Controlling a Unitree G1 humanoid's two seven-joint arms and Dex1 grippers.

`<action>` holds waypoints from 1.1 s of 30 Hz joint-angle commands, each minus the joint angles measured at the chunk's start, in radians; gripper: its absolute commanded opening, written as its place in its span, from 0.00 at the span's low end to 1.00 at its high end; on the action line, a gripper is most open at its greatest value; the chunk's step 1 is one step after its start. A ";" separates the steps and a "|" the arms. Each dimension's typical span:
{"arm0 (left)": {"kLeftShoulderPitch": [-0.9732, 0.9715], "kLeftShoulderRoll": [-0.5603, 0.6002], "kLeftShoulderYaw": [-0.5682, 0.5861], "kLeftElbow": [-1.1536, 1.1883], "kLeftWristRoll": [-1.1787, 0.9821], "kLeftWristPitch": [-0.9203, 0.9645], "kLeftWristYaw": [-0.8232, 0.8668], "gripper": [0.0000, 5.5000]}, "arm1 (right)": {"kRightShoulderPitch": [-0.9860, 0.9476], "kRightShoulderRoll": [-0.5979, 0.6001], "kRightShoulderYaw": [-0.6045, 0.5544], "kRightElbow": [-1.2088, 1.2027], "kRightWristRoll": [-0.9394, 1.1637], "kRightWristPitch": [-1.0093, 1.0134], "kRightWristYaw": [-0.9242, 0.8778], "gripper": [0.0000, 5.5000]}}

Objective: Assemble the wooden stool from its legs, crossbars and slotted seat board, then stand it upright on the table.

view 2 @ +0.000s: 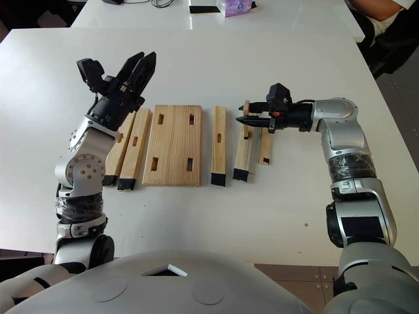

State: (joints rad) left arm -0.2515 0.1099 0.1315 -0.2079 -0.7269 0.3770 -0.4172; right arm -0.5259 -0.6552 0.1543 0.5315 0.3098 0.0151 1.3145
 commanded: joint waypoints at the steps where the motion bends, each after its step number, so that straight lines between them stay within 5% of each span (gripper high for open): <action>1: 0.012 -0.003 -0.005 -0.006 0.015 -0.007 0.003 0.46 | 0.128 -0.023 0.039 0.074 -0.103 0.060 -0.056 0.24; 16: -0.006 0.007 0.007 0.006 0.018 -0.003 -0.003 0.46 | 0.148 -0.011 -0.048 0.022 -0.001 0.063 -0.071 0.24; 24: 0.014 0.003 0.021 -0.004 0.018 -0.014 0.000 0.46 | 0.184 -0.080 -0.191 -0.209 0.105 0.166 -0.064 0.49; 33: 0.053 -0.013 0.025 -0.030 0.019 -0.035 0.013 0.46 | 0.247 -0.159 -0.299 -0.530 0.217 0.363 -0.084 0.49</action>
State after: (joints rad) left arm -0.2095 0.1025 0.1552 -0.2263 -0.7131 0.3494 -0.4143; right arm -0.2642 -0.7925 -0.1054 0.0719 0.4798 0.3337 1.2404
